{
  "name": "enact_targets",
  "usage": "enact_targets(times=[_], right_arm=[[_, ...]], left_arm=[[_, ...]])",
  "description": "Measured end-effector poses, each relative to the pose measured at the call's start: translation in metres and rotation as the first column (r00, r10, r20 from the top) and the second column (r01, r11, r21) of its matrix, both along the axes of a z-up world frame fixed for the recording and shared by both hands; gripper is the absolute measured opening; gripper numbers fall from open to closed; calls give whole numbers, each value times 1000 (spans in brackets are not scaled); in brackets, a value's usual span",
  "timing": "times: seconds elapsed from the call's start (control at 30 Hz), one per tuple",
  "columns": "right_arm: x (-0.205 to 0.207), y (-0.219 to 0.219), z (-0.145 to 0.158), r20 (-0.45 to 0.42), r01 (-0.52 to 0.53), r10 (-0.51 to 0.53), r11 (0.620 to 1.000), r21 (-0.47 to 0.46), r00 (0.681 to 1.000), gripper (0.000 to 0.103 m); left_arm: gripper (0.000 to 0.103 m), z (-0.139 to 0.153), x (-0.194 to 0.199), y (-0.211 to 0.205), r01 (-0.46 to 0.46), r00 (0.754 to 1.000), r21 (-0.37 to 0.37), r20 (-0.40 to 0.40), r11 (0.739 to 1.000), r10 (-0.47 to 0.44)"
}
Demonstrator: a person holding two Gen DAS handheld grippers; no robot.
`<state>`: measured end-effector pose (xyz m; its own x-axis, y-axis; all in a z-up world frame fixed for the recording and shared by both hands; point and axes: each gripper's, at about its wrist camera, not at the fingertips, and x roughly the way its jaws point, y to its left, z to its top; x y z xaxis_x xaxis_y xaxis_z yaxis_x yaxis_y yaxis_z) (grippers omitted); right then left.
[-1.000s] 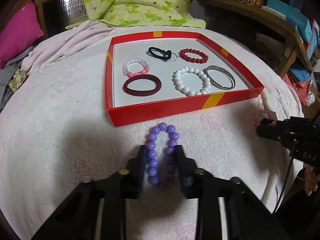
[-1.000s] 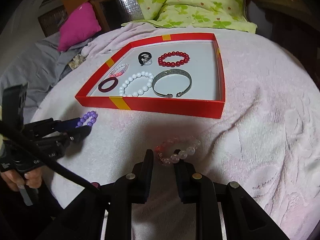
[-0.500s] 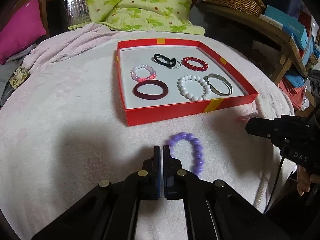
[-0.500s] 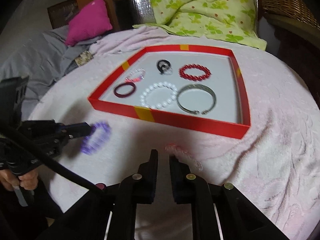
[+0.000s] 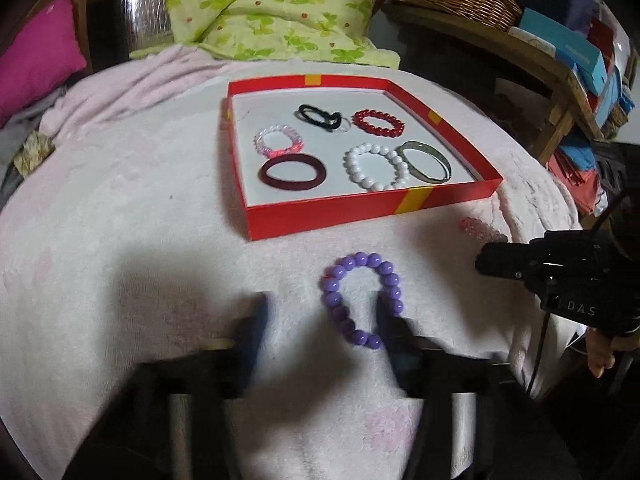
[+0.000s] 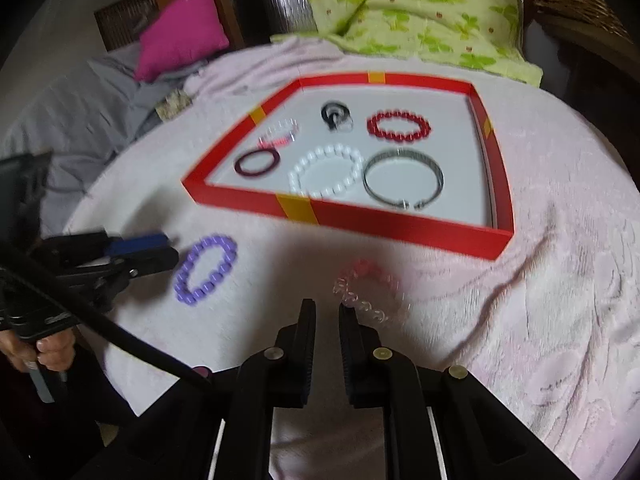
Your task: Organize jewelry
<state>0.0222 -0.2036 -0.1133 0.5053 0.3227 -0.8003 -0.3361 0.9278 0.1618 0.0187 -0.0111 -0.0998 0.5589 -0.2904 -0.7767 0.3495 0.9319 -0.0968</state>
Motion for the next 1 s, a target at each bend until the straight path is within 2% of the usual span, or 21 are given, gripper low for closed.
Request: enact_targets(times=[0.03,0.13,0.17,0.2,0.33,0.4,0.47,0.53,0.73,0.83,0.9,1.0], right_arm=[[1,-2,-2,-16,2,-2,1000,-6,1000,21],[-1,-14,2,-16,20,-19,999,29,1000,40],[-3,-19,5,-8,28,-28,999,43,1000,55],[-5,-25,8,8,44,-45,997,62,999,66],[-10,-52,20,64,105,-117,980,169,991,66],[-8,-60,22,74,143,-159,972,188,984,66],[-5,-60,21,82,158,-174,972,173,981,66],[-1,-53,18,76,146,-159,977,153,984,66],[14,-34,0,49,125,-127,991,41,991,64],[16,-28,-7,53,122,-120,992,-23,991,54],[14,-28,-7,61,126,-123,991,-38,990,39],[13,-32,-6,66,145,-141,988,-51,988,24]], left_arm=[[65,0,-1,-4,7,1000,10,11,1000,-7],[65,-3,0,-14,28,1000,39,10,999,-29],[65,-7,2,-18,29,1000,49,0,998,-29],[65,-9,3,-20,28,1000,56,-6,998,-28],[65,-14,5,-28,35,999,81,-5,996,-34],[65,-16,3,-32,40,999,91,3,995,-40],[64,-16,2,-34,45,999,96,12,994,-47],[53,-17,1,-35,54,998,95,21,994,-56],[38,-17,0,-38,66,997,95,35,993,-70],[30,-17,-1,-38,67,997,91,34,994,-71],[24,-16,-1,-38,68,997,93,36,993,-71],[21,-15,-1,-37,62,997,92,35,994,-65]])
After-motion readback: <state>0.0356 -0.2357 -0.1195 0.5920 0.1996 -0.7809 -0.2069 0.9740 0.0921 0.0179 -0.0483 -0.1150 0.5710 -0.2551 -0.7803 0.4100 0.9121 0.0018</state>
